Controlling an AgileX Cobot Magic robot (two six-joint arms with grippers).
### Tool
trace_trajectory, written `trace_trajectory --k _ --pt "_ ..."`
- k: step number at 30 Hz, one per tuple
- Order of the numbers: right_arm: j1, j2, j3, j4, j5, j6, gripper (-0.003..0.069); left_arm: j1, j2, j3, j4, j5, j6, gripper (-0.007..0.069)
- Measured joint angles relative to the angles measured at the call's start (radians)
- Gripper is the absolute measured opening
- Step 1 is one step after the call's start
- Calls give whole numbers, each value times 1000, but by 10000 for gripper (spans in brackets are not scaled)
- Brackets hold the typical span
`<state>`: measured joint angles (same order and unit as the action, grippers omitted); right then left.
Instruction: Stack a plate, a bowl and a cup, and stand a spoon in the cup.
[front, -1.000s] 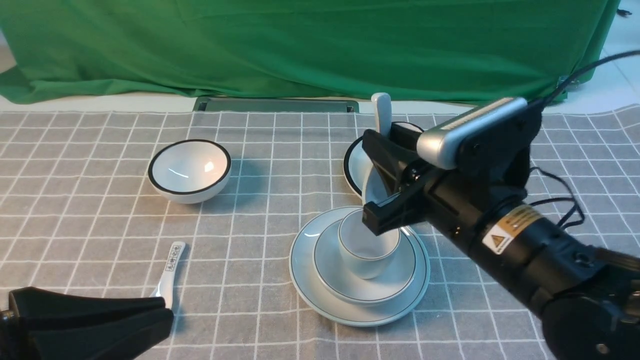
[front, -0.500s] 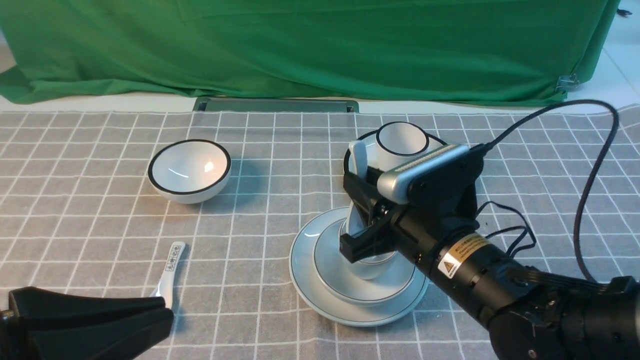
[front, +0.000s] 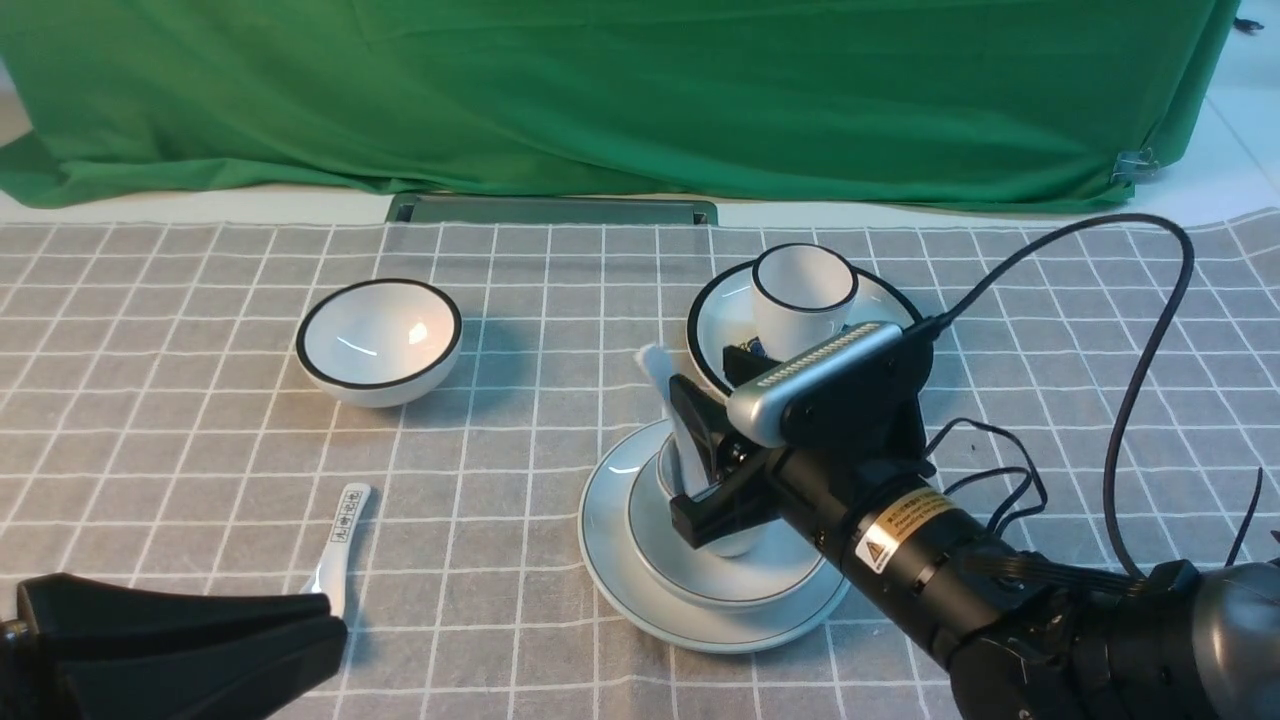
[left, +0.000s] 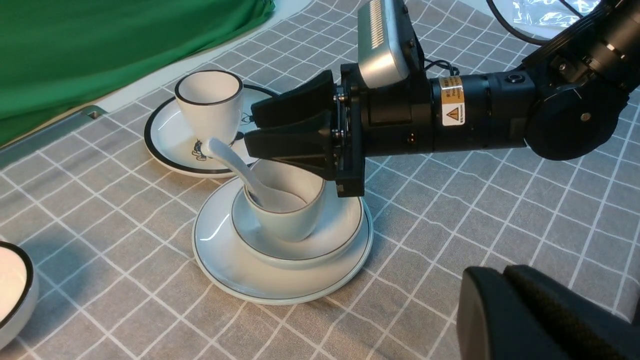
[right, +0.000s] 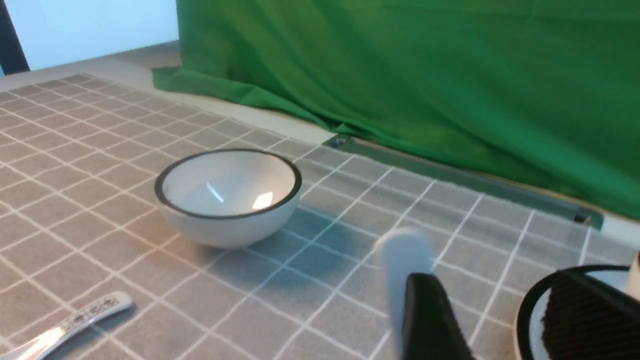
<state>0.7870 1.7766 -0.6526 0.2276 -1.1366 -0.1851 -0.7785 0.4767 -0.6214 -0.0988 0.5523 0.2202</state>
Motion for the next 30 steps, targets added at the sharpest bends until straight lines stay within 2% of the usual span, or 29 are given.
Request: trace_trajectory --k 5,9,11,12,17,18,22,26,30 --pt "1 -19 0 24 -36 -13 370 0 0 0 1 0 0 10" --pt "19 -133 0 28 107 -7 337 0 -2 0 22 0 0 10" --pt "26 -234 0 26 282 -7 289 0 -19 17 28 -24 4 10" --pt "28 -315 0 26 428 -8 254 0 -39 42 29 -55 5 10" --pt "28 -545 0 27 846 -16 152 0 -139 191 26 -222 4 10" --pt "28 -611 0 27 987 -17 127 0 -170 243 26 -303 4 10" --pt "28 -793 0 27 1297 1 49 0 -223 396 23 -534 4 10" --pt "28 -901 0 27 1480 37 22 0 -231 486 21 -649 4 10" --pt "28 -961 0 27 1573 42 22 0 -231 552 19 -670 4 10"
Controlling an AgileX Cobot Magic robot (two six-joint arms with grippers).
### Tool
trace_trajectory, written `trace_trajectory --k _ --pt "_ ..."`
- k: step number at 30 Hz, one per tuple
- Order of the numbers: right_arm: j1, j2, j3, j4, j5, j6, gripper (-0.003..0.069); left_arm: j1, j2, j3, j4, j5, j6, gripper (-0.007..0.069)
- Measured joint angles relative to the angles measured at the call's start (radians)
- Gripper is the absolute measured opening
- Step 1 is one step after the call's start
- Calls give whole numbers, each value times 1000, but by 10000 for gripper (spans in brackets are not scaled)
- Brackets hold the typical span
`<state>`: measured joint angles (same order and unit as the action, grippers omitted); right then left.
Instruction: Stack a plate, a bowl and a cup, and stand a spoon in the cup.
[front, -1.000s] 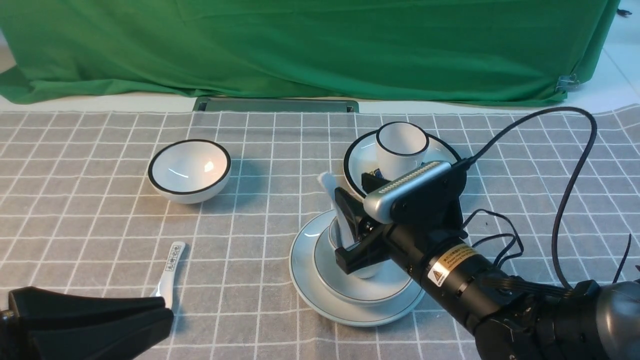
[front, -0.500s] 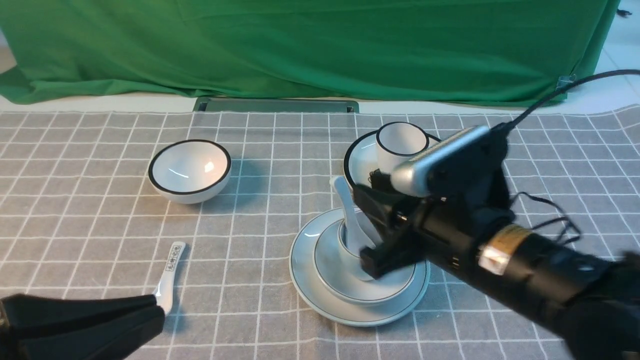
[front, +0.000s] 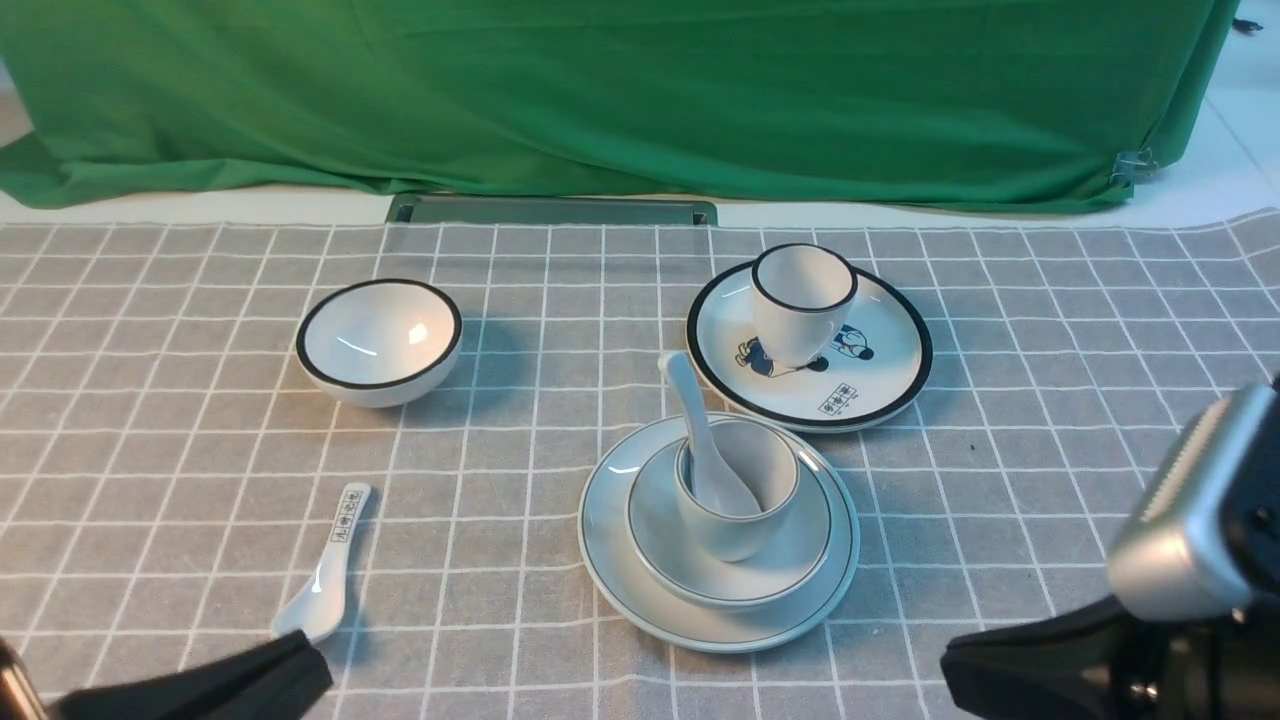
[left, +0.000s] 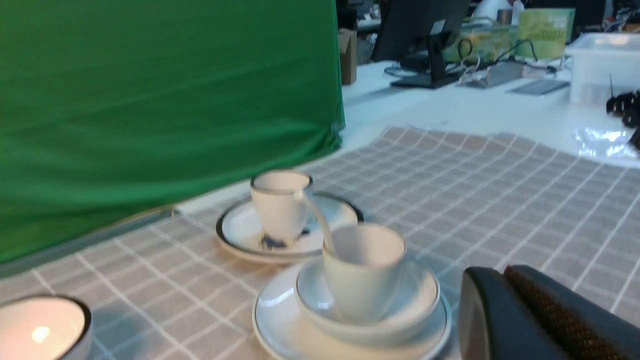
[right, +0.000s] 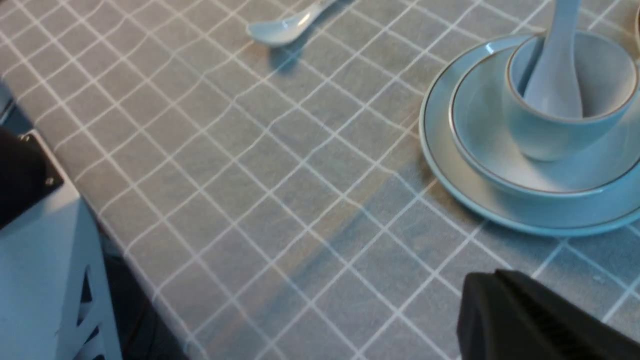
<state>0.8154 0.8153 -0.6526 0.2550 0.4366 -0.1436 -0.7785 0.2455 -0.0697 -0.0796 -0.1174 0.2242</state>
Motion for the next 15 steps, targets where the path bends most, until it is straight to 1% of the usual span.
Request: trace_trajectory --k 7,10,12,15 --pt "0 -26 0 0 -4 1 22 0 0 76 0 -1 0 10" --pt "0 -26 0 -5 -14 1 24 0 0 76 0 44 0 10" --pt "0 -29 0 -56 -32 -1 24 0 0 76 0 68 0 10" --pt "-7 -41 0 -191 -66 -3 25 0 0 76 0 92 0 10"
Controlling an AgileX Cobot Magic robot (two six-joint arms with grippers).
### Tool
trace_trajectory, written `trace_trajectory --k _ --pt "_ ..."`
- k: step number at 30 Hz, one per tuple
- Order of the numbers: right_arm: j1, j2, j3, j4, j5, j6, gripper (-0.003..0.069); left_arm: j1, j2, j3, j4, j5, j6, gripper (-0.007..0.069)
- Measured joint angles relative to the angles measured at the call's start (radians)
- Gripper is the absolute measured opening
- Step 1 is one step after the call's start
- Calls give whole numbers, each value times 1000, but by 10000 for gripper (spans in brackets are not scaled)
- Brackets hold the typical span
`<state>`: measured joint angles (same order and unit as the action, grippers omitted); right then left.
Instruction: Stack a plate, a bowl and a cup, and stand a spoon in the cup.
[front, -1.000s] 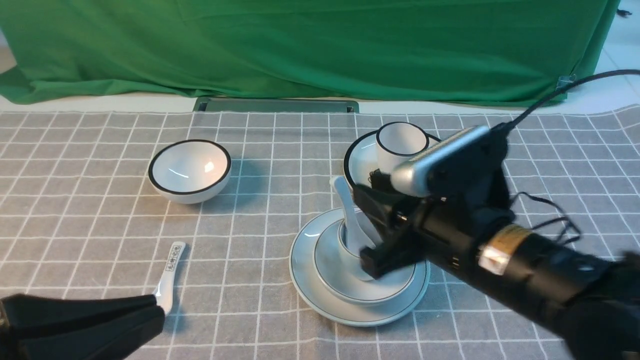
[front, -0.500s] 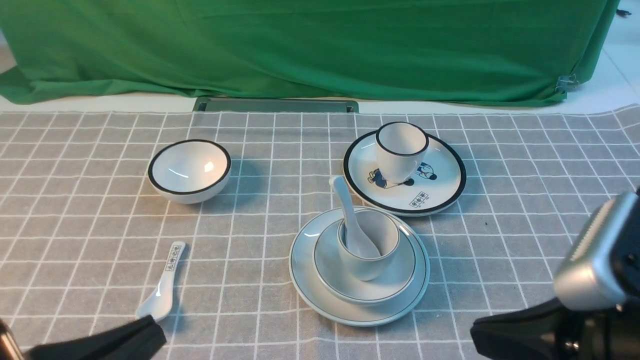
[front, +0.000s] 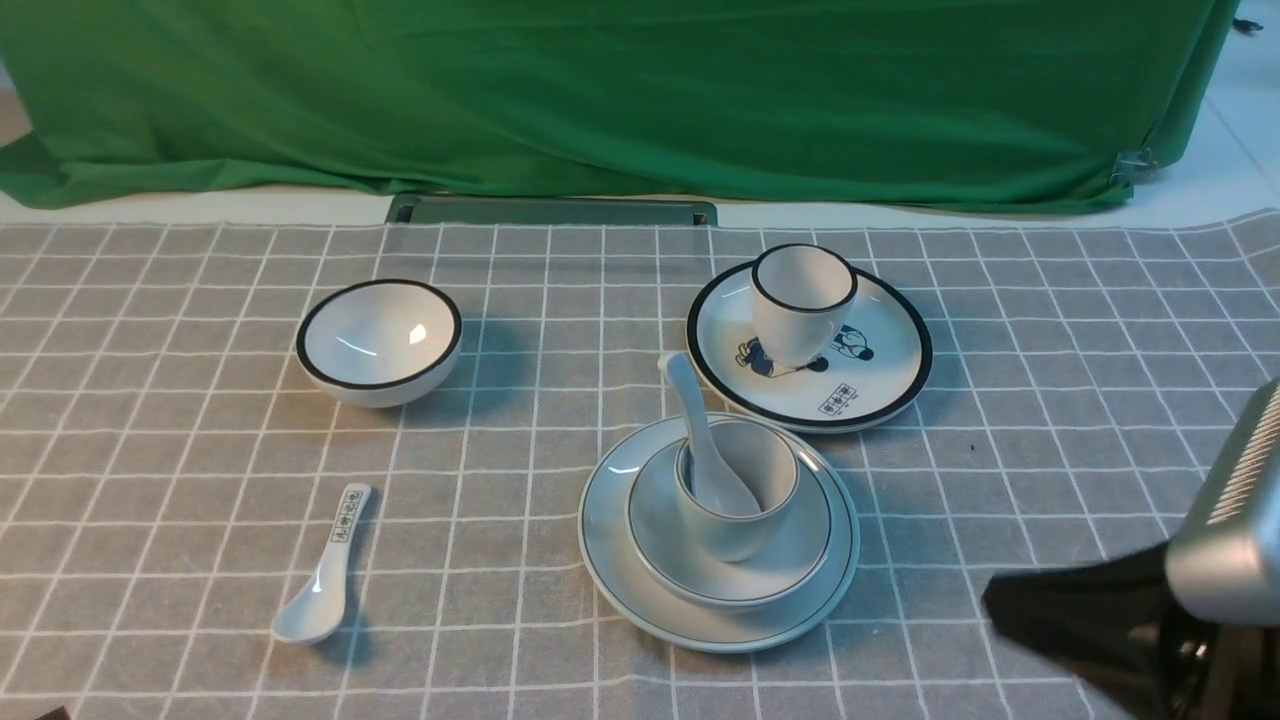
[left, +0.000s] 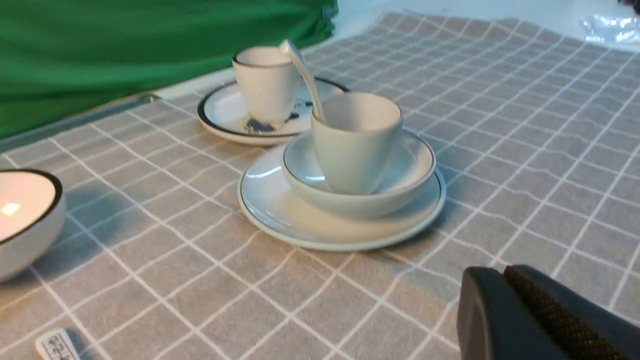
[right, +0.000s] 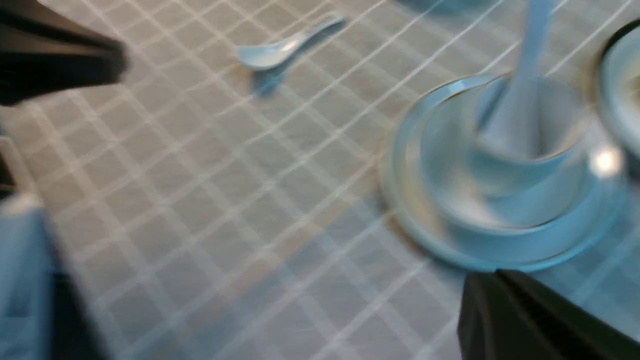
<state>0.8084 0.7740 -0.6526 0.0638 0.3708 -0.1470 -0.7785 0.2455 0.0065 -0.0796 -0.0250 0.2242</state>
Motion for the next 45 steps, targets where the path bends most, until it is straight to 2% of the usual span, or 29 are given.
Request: trace_trajectory --k 2,3,6,8,9,12,18,26,45 --pt "-34 -31 0 -49 -28 -1 28 0 0 0 0 7 0 10" --pt "-114 -77 0 -73 -25 -1 33 0 0 0 0 9 0 10" --pt "-198 -136 4 -81 -5 -1 34 0 0 0 0 9 0 10" --pt "-333 -233 55 -87 -5 -5 36 0 0 0 0 10 0 10" --pt "-343 -250 61 -87 -5 -6 37 0 0 0 0 10 0 10" --pt "-508 -394 178 -88 -5 3 51 0 0 0 0 10 0 10" --pt "-678 -630 426 -84 -13 8 20 0 0 0 0 10 0 10" --pt "-723 -771 647 -64 -70 55 20 0 0 0 0 14 0 11" --pt "-724 -772 659 -64 -118 86 25 0 0 0 0 17 0 11"
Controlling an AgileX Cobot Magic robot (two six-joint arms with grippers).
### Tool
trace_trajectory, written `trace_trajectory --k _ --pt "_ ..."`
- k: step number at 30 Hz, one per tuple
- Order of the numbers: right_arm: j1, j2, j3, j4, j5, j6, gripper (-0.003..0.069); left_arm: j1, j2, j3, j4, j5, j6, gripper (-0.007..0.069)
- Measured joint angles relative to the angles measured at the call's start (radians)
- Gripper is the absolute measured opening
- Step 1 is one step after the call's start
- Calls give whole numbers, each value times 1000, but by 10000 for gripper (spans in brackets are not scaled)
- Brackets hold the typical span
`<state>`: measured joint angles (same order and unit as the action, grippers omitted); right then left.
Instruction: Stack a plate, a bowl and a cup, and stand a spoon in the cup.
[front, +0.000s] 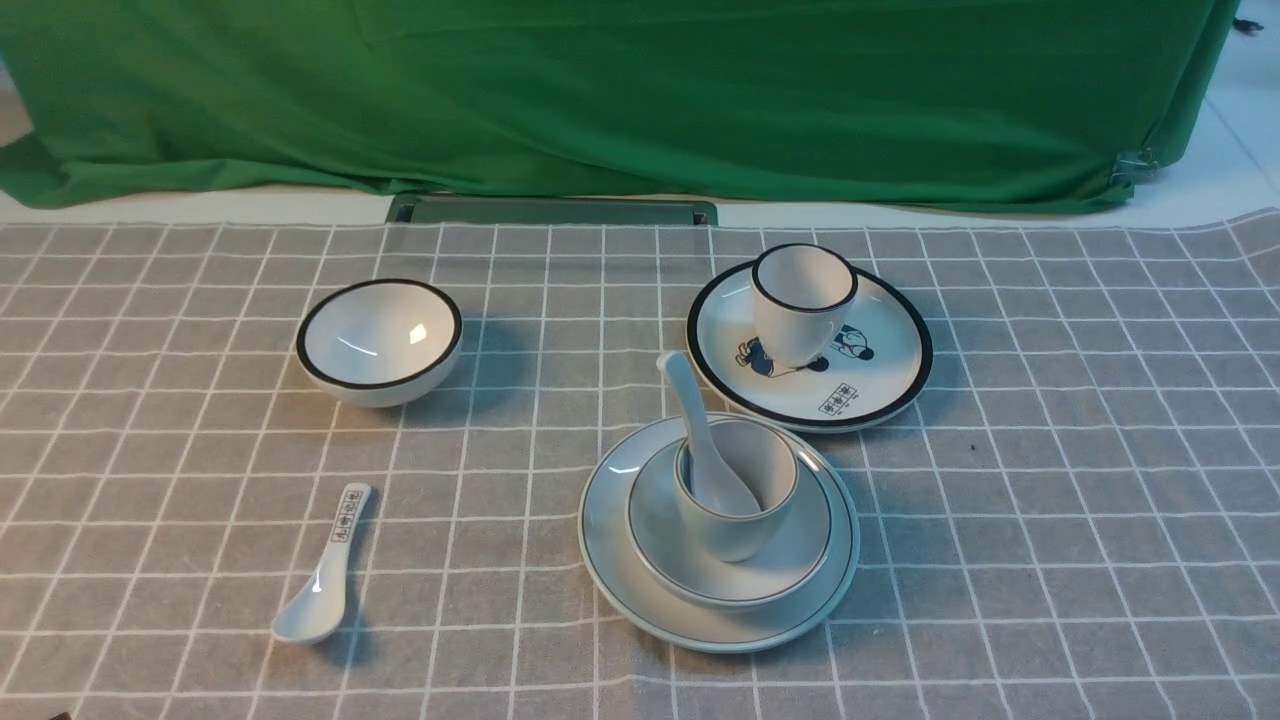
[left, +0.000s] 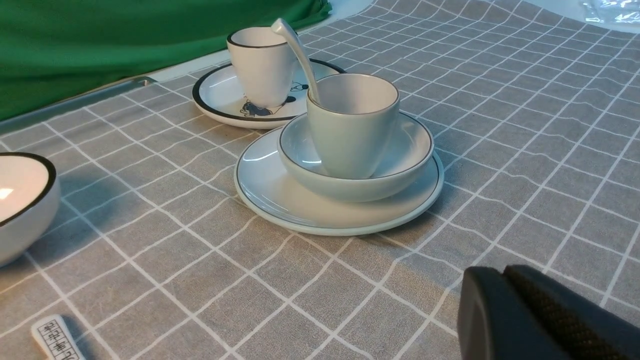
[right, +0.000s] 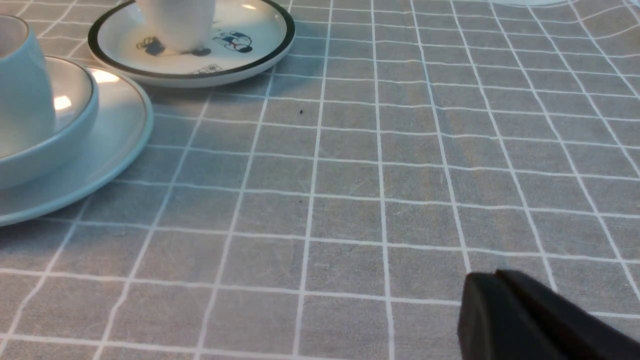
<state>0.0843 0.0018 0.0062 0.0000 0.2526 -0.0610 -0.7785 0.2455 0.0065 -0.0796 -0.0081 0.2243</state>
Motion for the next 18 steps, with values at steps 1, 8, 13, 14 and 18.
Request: trace_trajectory --k 1,8,13,14,18 --pt "0 0 0 0 0 0 27 0 0 0 0 0 0 11" --pt "0 0 0 0 0 0 38 0 0 0 0 0 0 11" --pt "0 0 0 0 0 0 52 28 -1 0 -1 -27 10 11" --pt "0 0 0 0 0 0 54 55 -2 0 -7 -40 12 11" --pt "0 0 0 0 0 0 62 258 -27 0 -45 -96 10 11"
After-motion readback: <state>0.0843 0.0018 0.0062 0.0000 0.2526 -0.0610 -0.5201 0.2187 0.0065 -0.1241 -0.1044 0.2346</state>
